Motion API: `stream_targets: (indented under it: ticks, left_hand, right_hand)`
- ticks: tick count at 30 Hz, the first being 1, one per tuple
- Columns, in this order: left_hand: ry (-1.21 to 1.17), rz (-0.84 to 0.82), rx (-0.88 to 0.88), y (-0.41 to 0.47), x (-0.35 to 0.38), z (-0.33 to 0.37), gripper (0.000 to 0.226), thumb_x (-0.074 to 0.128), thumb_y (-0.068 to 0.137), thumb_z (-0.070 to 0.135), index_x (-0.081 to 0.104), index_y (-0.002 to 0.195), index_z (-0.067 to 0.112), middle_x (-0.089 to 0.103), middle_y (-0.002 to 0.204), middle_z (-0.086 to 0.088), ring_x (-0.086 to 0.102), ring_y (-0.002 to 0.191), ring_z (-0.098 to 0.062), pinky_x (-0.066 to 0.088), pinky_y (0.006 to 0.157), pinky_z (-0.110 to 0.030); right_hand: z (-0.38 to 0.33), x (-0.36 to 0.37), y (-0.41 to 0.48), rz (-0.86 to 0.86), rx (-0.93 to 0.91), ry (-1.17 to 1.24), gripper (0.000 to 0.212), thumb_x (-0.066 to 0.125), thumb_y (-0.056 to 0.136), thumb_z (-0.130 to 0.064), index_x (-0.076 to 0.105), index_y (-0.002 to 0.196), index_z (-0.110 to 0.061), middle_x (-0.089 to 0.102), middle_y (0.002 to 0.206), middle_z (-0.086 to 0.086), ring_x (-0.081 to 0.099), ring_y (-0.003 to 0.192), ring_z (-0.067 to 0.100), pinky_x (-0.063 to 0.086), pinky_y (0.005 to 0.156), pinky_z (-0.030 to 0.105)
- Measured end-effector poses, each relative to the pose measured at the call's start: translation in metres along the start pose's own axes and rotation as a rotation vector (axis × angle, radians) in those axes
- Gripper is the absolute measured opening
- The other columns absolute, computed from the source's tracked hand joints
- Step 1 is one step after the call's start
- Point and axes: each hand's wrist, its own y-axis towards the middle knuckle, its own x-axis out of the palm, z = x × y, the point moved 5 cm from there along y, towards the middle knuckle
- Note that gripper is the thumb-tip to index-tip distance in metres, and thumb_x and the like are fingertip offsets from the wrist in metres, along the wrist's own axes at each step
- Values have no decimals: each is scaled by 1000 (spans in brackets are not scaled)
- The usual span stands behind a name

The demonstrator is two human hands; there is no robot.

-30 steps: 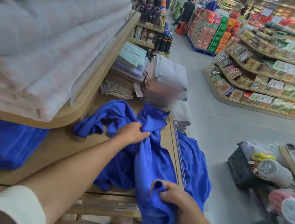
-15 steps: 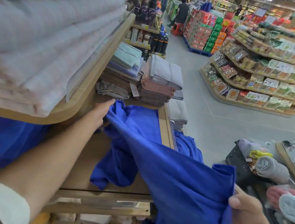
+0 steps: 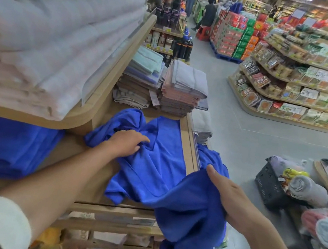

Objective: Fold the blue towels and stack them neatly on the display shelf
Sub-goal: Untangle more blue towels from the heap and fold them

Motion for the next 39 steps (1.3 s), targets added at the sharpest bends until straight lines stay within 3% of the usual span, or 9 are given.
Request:
stream_targets:
  ticks: [6,10,13,17,21,23,27,32,39]
  left_hand:
    - [-58,-10,-39,11,1,-2,31,55,96,21,64,124,27,61,116,-8,60,114,-29,50,91,-43]
    - [-276,7,-61,14,-8,-10,21,68,91,17,75,111,14,69,95,-9,64,91,-24,50,84,-34]
    - [-440,-17,-88,11,-19,-11,29,73,91,20,73,120,17,73,103,-2,66,94,-19,48,87,-30]
    - [-456,-128,-56,1,-29,-9,24,68,95,23,73,119,20,73,103,7,66,93,-11,47,88,-25]
    - [-498,-19,-78,-11,-50,-4,30,59,100,20,61,71,11,52,64,3,42,57,-1,36,64,-29]
    - [-667,143,-125,-17,-65,0,34,59,100,14,59,66,14,47,61,2,40,54,1,34,60,-27]
    - [-1034,324,-182,-35,-81,15,35,56,102,14,56,86,-17,50,77,-11,43,76,-18,35,69,-36]
    - [-1313,393,-213,-62,-87,50,20,55,103,17,69,89,14,65,66,13,56,58,-1,41,51,-15]
    - [-1473,328,-160,-94,-90,92,31,58,102,16,79,90,37,75,81,13,66,70,0,48,57,-19]
  right_hand:
    - [-4,3,-12,-160,-66,30,44,49,101,-48,74,124,-21,72,128,8,66,123,21,56,91,26]
    - [-8,1,-11,-13,-275,-106,20,67,97,-21,76,112,-30,76,114,1,69,112,20,54,96,31]
    - [-11,3,-8,49,-356,-88,15,76,80,-25,68,92,-24,71,89,5,66,83,16,54,76,26]
    - [-14,4,-3,82,-413,-55,38,80,77,-45,67,89,-12,65,84,8,62,82,19,48,79,38]
    - [-16,11,3,57,-363,-35,67,85,67,-65,73,96,-6,68,90,15,66,85,26,51,79,40]
    - [-19,16,6,13,-340,-22,57,80,76,-59,73,95,-5,69,90,15,67,85,26,53,77,36]
    - [-21,32,9,-89,-185,231,17,75,74,-32,74,78,-16,69,88,12,69,81,23,56,74,31]
    - [-52,67,0,-280,-328,203,11,76,78,-25,70,87,-23,61,73,-1,59,63,10,49,57,19]
    - [-72,81,20,-77,-654,-229,18,66,96,-18,77,86,-29,70,81,13,60,80,13,48,75,28]
